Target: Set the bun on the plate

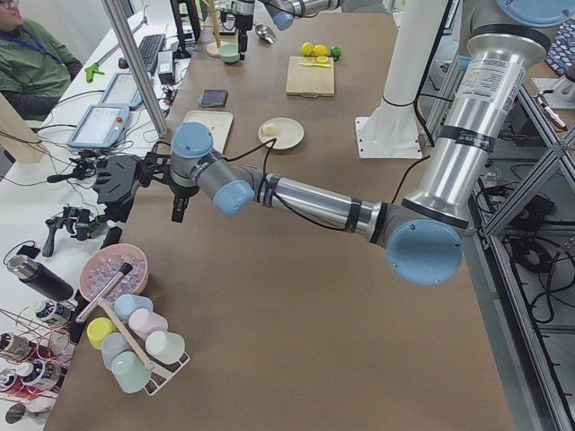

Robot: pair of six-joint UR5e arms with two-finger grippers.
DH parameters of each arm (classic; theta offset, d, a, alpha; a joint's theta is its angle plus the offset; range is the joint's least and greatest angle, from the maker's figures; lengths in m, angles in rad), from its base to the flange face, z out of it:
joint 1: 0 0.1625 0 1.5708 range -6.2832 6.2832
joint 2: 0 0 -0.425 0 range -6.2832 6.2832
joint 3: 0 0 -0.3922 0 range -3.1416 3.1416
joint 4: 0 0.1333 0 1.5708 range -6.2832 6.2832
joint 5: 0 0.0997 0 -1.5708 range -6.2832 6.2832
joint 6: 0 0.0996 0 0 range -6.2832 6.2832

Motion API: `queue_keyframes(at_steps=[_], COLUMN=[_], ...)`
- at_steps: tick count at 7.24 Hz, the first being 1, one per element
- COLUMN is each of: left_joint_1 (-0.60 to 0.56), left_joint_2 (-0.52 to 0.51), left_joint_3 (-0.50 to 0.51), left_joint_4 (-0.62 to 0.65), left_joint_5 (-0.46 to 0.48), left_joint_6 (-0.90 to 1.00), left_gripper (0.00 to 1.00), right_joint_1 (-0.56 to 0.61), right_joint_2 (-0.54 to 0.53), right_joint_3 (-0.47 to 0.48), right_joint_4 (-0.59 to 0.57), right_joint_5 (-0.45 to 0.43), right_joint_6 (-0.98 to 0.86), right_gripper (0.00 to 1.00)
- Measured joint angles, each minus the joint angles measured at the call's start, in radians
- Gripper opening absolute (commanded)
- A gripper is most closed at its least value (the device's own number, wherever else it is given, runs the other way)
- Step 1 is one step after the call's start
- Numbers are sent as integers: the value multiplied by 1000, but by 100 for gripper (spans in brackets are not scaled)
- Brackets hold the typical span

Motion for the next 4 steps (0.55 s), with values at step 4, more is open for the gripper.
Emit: queue_keyframes(at_steps=[4], left_joint_1=[-101], left_joint_2=[-87], left_joint_3=[113], left_joint_4=[126], left_joint_5=[-14], left_joint_6=[163], left_gripper=[98], right_joint_1=[236], right_joint_2=[-106], right_joint_3=[-15], right_joint_4=[-179], right_joint_5=[78], right_joint_6=[-392], right_gripper=[100])
